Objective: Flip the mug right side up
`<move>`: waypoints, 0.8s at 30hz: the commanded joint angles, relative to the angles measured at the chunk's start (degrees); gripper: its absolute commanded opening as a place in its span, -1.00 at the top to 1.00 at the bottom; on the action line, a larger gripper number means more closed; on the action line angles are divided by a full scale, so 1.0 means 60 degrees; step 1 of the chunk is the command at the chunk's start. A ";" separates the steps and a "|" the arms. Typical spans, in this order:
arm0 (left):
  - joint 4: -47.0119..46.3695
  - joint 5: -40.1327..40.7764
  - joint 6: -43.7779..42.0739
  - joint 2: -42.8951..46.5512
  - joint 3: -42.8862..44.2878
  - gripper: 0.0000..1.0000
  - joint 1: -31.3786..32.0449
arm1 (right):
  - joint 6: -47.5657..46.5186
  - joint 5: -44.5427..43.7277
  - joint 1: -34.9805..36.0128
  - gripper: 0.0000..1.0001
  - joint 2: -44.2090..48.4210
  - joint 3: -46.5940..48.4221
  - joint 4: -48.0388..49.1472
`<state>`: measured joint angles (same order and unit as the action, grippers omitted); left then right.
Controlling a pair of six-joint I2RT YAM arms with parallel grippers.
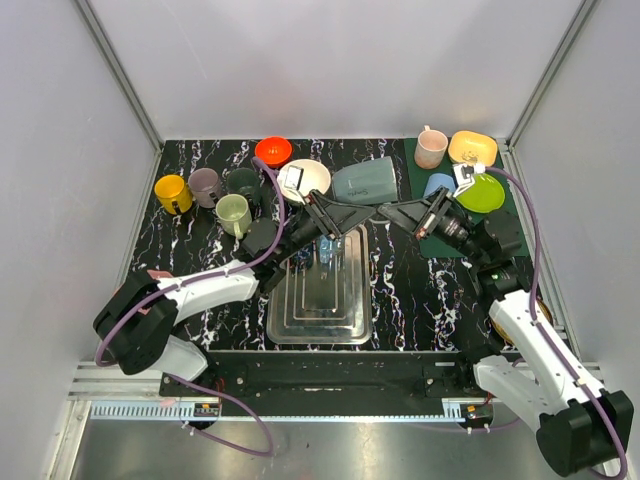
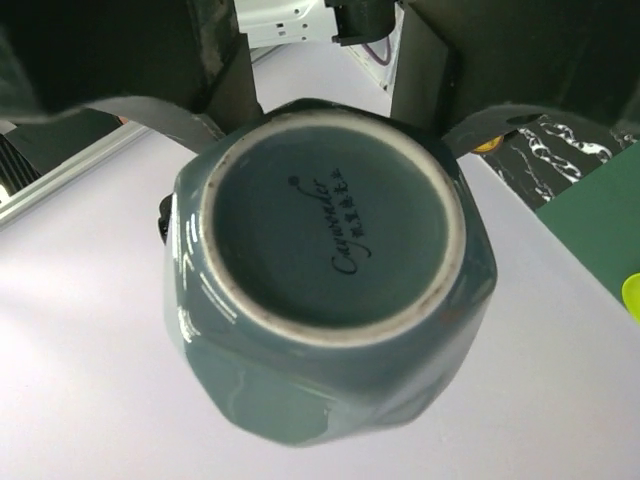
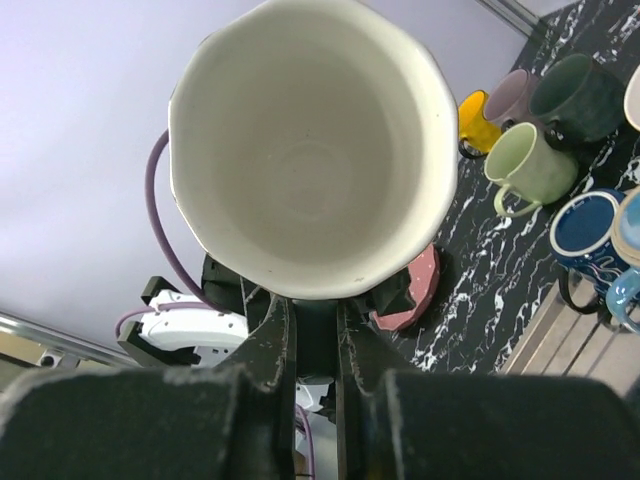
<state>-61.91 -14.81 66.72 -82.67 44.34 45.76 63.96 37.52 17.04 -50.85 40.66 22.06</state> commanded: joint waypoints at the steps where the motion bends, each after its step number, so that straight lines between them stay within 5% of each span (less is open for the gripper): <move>1: -0.1342 -0.0008 -0.0031 0.0097 0.0667 0.05 0.0006 | 0.0121 0.0412 0.0031 1.00 0.0477 0.0034 0.1362; 7: -0.1575 -0.0212 0.0013 0.0068 0.0857 0.52 0.0006 | -0.0201 0.0646 0.0017 1.00 0.0609 -0.0214 0.0719; 10: -0.1781 -0.0417 0.0101 0.0053 0.0872 1.00 0.0006 | -0.0566 0.0734 0.0032 1.00 0.0667 -0.0273 0.0193; 16: -0.0994 -0.1193 -0.0117 0.0199 0.1165 1.00 0.0006 | -0.1970 0.0559 0.0017 1.00 0.0843 0.0207 -0.2000; 17: -0.0294 -0.1180 -0.0496 0.0403 0.1122 1.00 0.0020 | -0.2206 0.0341 0.0031 0.88 0.0872 0.0340 -0.2384; 20: 0.1184 -0.0830 -0.1563 0.1104 0.0800 1.00 0.0035 | -0.2983 -0.0011 0.0031 0.12 0.1019 0.0912 -0.3631; 24: 0.4978 0.0457 -0.4024 0.2175 0.1179 1.00 0.0385 | -0.3848 -0.0802 0.0032 -0.49 0.1252 0.1527 -0.5301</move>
<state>-48.86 -19.22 60.51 -78.00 46.61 46.48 48.47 35.29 16.78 -45.80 43.99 1.48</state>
